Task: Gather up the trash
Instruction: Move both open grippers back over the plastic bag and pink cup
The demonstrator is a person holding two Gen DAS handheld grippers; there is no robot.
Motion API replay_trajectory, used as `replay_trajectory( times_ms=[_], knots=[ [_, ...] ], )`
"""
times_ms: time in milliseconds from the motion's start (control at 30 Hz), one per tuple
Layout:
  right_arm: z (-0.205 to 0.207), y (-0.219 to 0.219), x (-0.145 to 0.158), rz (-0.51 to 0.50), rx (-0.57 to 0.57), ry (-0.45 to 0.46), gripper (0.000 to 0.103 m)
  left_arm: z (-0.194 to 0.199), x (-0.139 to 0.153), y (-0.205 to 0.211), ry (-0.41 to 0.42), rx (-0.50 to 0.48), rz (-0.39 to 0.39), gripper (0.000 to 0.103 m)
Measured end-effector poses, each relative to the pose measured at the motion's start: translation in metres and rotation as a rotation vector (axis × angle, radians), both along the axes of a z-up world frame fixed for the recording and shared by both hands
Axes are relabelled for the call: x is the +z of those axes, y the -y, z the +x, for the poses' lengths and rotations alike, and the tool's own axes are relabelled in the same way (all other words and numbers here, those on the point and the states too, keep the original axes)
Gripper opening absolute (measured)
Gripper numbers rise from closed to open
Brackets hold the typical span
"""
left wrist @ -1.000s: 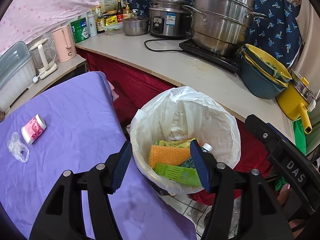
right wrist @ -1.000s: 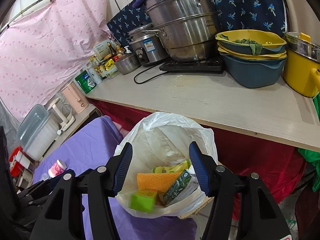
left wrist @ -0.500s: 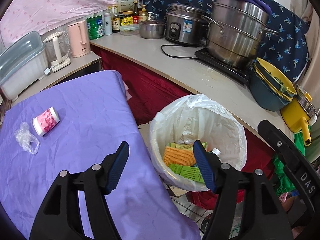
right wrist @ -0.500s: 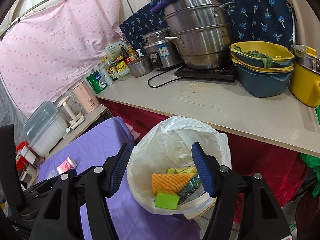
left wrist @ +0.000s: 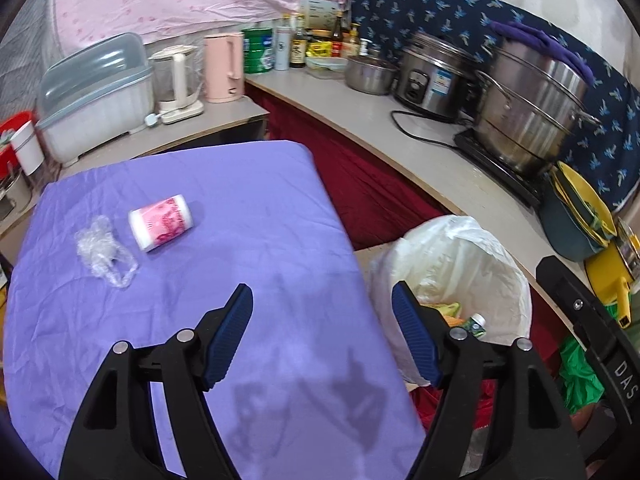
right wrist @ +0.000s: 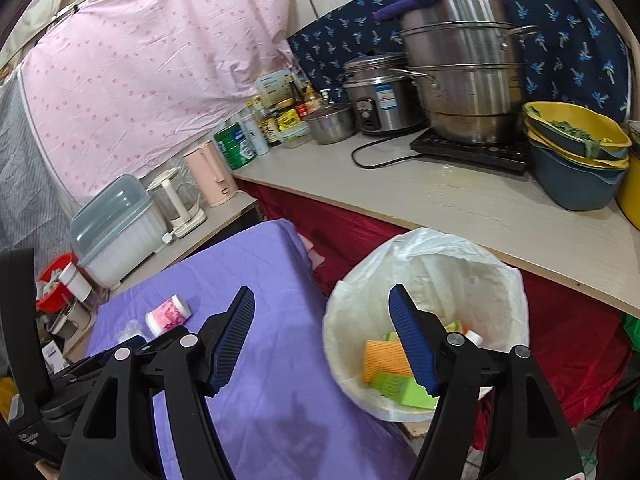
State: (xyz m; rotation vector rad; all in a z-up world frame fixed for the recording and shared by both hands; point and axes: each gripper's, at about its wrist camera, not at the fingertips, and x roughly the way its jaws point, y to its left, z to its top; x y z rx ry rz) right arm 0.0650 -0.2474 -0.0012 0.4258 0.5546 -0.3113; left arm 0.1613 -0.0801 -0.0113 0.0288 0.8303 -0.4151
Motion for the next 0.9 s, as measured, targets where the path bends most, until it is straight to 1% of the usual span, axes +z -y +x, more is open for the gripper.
replay_trajectory(
  times_ms=[67, 167, 333, 600, 900],
  knots=[
    [0.007, -0.01, 0.001, 0.0, 0.02, -0.003, 0.067, 0.005, 0.0, -0.018, -0.004, 0.031, -0.003, 0.069],
    [0.02, -0.029, 0.0, -0.001, 0.056, -0.008, 0.068, 0.013, 0.0, -0.046, -0.006, 0.085, -0.006, 0.076],
    [0.045, -0.065, -0.006, 0.0, 0.126, -0.027, 0.068, 0.026, -0.003, -0.094, -0.009, 0.174, -0.007, 0.076],
    [0.087, -0.124, -0.025, 0.009, 0.236, -0.068, 0.068, 0.048, -0.014, -0.165, -0.032, 0.298, 0.002, 0.076],
    [0.142, -0.184, -0.054, 0.006, 0.344, -0.124, 0.068, 0.08, -0.035, -0.221, -0.07, 0.389, 0.013, 0.077]
  ],
)
